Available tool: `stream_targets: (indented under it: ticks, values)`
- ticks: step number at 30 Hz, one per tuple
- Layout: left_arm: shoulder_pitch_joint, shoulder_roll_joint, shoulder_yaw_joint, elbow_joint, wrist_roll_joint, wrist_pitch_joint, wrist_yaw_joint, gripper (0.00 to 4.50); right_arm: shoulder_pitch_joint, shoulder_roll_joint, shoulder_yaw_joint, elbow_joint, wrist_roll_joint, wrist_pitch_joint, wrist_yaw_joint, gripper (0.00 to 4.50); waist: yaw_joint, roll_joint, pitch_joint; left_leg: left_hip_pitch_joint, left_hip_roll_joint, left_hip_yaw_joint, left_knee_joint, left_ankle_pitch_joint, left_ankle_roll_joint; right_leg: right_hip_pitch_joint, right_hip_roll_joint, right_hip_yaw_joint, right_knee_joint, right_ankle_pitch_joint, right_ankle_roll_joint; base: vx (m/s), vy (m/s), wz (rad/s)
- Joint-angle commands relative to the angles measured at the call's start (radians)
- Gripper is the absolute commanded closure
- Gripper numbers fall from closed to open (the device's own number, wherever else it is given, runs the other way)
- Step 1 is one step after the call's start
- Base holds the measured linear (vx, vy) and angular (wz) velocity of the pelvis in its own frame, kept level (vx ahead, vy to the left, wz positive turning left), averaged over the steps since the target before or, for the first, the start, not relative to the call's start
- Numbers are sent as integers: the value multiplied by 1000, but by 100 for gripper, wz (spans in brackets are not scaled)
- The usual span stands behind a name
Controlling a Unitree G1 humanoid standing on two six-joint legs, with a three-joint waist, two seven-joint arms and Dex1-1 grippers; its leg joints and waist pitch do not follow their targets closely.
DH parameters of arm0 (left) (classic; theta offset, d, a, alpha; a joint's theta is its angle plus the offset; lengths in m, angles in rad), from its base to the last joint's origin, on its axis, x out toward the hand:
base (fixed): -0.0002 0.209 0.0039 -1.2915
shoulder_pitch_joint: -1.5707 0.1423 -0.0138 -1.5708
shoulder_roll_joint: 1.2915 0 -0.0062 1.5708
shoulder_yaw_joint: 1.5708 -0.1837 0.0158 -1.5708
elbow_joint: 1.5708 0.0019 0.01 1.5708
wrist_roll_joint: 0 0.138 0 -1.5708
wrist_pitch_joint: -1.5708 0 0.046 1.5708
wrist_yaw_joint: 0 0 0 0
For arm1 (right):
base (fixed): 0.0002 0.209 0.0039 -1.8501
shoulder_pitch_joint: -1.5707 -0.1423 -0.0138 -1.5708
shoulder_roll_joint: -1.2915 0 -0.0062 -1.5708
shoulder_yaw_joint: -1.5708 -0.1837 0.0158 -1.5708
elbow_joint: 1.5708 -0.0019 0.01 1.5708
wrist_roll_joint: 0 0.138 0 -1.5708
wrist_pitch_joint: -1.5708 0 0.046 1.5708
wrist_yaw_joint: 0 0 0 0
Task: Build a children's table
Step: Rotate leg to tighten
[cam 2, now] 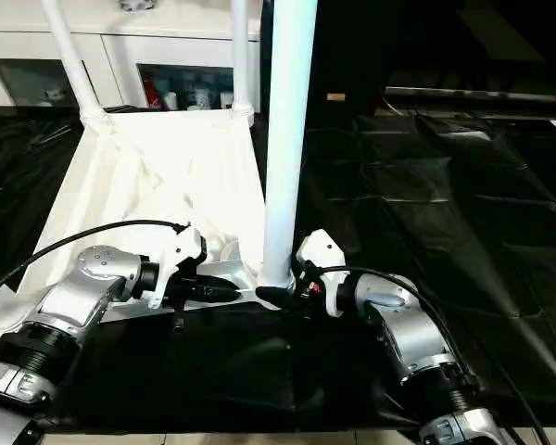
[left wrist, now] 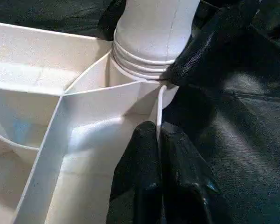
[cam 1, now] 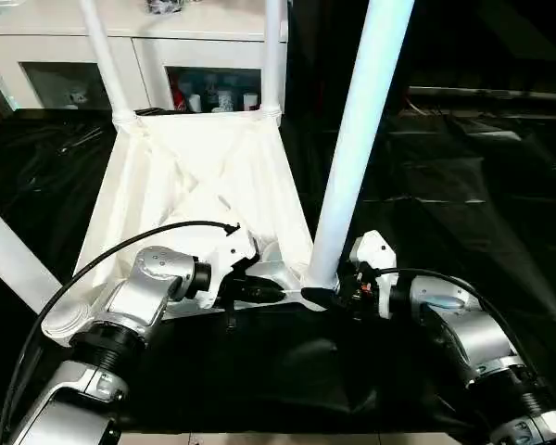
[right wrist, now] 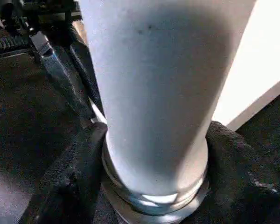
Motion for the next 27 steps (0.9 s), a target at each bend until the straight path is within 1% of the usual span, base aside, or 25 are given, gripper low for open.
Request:
stream_targets:
  ticks: [1, 2, 3, 4, 5, 6, 8, 9, 10, 11, 12, 14, 15, 17, 18, 19, 20, 21, 22, 23, 24, 25, 26, 27]
  values:
    - [3, -39, 16, 3, -35, -14, 29, 450, -4, 19, -16, 14, -12, -14, -58, 175, 3, -11, -54, 5, 5, 13, -57, -151, 88, 55, -18, 11, -52, -66, -273, 0, 0, 0]
    - [1, -43, 16, 7, -30, -18, 40, 450, -4, 26, -19, 19, -19, -18, -77, 175, 1, -12, -53, 4, 5, 13, -58, -160, 81, 56, -18, 11, -53, -81, -270, 0, 0, 0]
    - [-14, -91, 6, 58, 18, -33, 154, 450, -3, 82, -40, 65, -60, -11, -236, 175, 0, -13, -53, 3, 4, 13, -58, -165, 74, 57, -18, 11, -55, -96, -263, 0, 0, 0]
    - [-19, -105, 3, 73, 32, -36, 189, 450, -3, 98, -47, 78, -70, -9, -280, 175, -3, -10, -47, 7, 4, 14, -62, -190, 59, 48, -18, 12, -65, -147, -251, 0, 0, 0]
    - [-25, -137, -6, 100, 55, -37, 249, 450, -6, 134, -65, 97, -78, 1, -363, 175, -4, -11, -46, 6, 3, 13, -63, -209, 48, 50, -19, 12, -67, -183, -242, 0, 0, 0]
    - [-28, -153, -11, 112, 64, -37, 276, 450, -8, 153, -76, 104, -78, 8, -401, 176, -6, -12, -44, 8, 3, 11, -69, -245, 22, 50, -20, 11, -74, -263, -218, 0, 0, 0]
    - [-30, -194, -23, 130, 81, -24, 329, 450, -15, 199, -99, 115, -76, 15, -485, 176, -8, -14, -46, 9, 3, 8, -70, -266, 8, 47, -22, 13, -78, -315, -189, 0, 0, 0]
    - [-30, -209, -26, 135, 85, -18, 349, 450, -18, 213, -105, 117, -77, 13, -510, 176, -7, -13, -46, 10, 3, 9, -70, -273, 12, 45, -20, 14, -81, -319, -178, 0, 0, 0]
    - [-30, -227, -32, 137, 88, -11, 362, 450, -23, 230, -112, 117, -75, 19, -538, 176, -5, -15, -48, 6, 2, 7, -70, -262, 17, 49, -20, 13, -80, -311, -171, 0, 0, 0]
    - [-34, -268, -48, 149, 102, -3, 413, 450, -36, 269, -118, 119, -81, 36, -602, 176, -6, -13, -48, 6, 2, 9, -70, -255, 18, 47, -19, 15, -79, -298, -170, 0, 0, 0]
    - [-35, -276, -50, 151, 104, -2, 422, 450, -39, 275, -117, 120, -85, 39, -613, 176, -5, -11, -48, 6, 2, 8, -70, -245, 16, 46, -19, 14, -78, -283, -170, 0, 0, 0]
    - [-44, -302, -55, 167, 112, -4, 445, 450, -47, 297, -107, 123, -105, 38, -644, 176, -4, -12, -50, 6, 1, 8, -69, -233, 18, 48, -18, 13, -77, -257, -173, 0, 0, 0]
    - [-48, -309, -52, 176, 115, -9, 451, 450, -49, 304, -105, 125, -111, 36, -651, 176, -5, -10, -50, 5, 0, 9, -69, -233, 21, 47, -17, 13, -77, -247, -174, 0, 0, 0]
    - [-59, -315, -49, 191, 122, -26, 451, 450, -46, 318, -91, 119, -112, 18, -628, 176, -3, -12, -51, 3, -2, 9, -68, -230, 27, 50, -18, 13, -78, -242, -170, 0, 0, 0]
    - [-61, -315, -46, 193, 123, -31, 451, 450, -45, 321, -90, 116, -106, 10, -617, 176, -3, -10, -50, 3, -1, 9, -69, -236, 31, 48, -18, 13, -79, -245, -170, 0, 0, 0]
    - [-62, -311, -44, 190, 121, -33, 446, 450, -42, 323, -91, 110, -98, -2, -607, 176, -3, -12, -50, 3, -1, 9, -69, -242, 32, 48, -19, 13, -80, -252, -170, 0, 0, 0]
    - [-60, -306, -40, 185, 118, -35, 439, 450, -40, 325, -102, 103, -78, -11, -592, 176, -3, -11, -49, 3, -1, 9, -70, -246, 34, 49, -19, 12, -80, -257, -169, 0, 0, 0]
    - [-59, -303, -38, 182, 118, -36, 437, 450, -38, 328, -109, 98, -66, -15, -586, 120, -2, -10, -49, 3, 0, 8, -70, -250, 34, 48, -20, 12, -81, -267, -168, 0, 0, 0]
    - [-56, -294, -33, 173, 111, -34, 421, 450, -37, 322, -118, 87, -54, -24, -571, 106, -3, -9, -50, 3, 1, 7, -71, -251, 34, 48, -19, 12, -80, -265, -169, 0, 0, 0]
    - [-56, -294, -33, 173, 111, -34, 421, 450, -37, 322, -118, 87, -54, -24, -571, 106, -2, -9, -50, 3, 1, 8, -70, -248, 34, 48, -20, 12, -80, -258, -171, 0, 0, 0]
    - [-47, -268, -26, 151, 96, -35, 380, 450, -34, 294, -118, 61, -38, -35, -519, 100, -3, -10, -50, 3, 1, 8, -70, -248, 37, 48, -19, 12, -79, -252, -173, 0, 0, 0]
    - [-42, -254, -24, 140, 89, -36, 357, 450, -32, 278, -117, 47, -35, -40, -494, 86, -2, -11, -51, -1, 2, 7, -70, -239, 46, 52, -19, 12, -76, -229, -180, 0, 0, 0]
    - [-34, -226, -24, 123, 77, -38, 312, 450, -22, 243, -104, 14, -24, -21, -426, 86, 0, -12, -52, 0, 2, 9, -68, -223, 54, 52, -19, 12, -74, -200, -187, 0, 0, 0]
    - [-34, -226, -24, 123, 77, -38, 312, 450, -22, 243, -104, 14, -24, -21, -426, 70, 1, -12, -51, -1, 3, 8, -68, -218, 58, 54, -19, 11, -73, -189, -191, 0, 0, 0]
